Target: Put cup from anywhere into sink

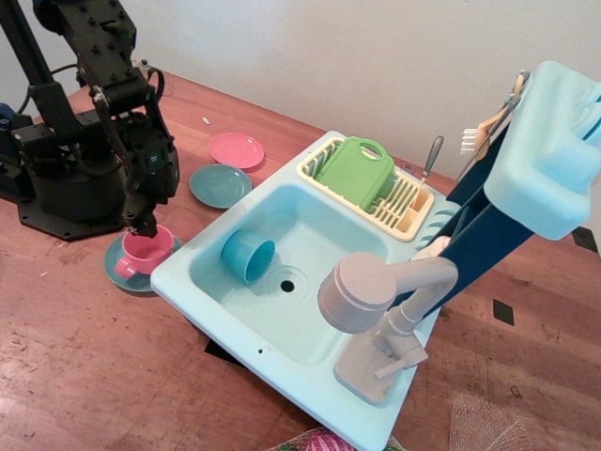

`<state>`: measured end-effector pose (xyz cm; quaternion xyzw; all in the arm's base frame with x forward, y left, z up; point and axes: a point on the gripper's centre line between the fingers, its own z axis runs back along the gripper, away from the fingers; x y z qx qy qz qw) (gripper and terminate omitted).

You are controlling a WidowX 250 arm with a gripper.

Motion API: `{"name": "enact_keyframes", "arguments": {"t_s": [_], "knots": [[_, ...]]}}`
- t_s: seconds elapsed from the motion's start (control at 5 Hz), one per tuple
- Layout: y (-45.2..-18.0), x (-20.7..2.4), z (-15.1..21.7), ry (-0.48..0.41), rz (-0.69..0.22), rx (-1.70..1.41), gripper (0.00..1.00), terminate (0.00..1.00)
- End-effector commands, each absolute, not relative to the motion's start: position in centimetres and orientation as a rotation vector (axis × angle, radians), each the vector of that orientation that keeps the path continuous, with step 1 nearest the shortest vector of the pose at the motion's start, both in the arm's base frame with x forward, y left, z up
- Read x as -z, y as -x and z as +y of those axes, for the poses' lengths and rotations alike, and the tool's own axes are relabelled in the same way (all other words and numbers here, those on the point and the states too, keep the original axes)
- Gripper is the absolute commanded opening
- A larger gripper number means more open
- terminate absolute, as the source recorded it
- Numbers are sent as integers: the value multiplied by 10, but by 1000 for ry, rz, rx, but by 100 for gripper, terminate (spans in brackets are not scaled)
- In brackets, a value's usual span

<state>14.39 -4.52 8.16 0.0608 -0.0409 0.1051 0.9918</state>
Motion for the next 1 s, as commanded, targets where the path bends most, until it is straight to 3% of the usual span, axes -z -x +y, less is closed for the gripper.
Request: {"name": "enact_keyframes", "arguments": {"t_s": [0.0,0.2,0.8], "knots": [[-139,-72,-37,-112,-104,-236,100,0],[-138,-64,-40,-114,-110,-236,100,0],[-174,-47,-54,-86,-112,-156,100,0]]}}
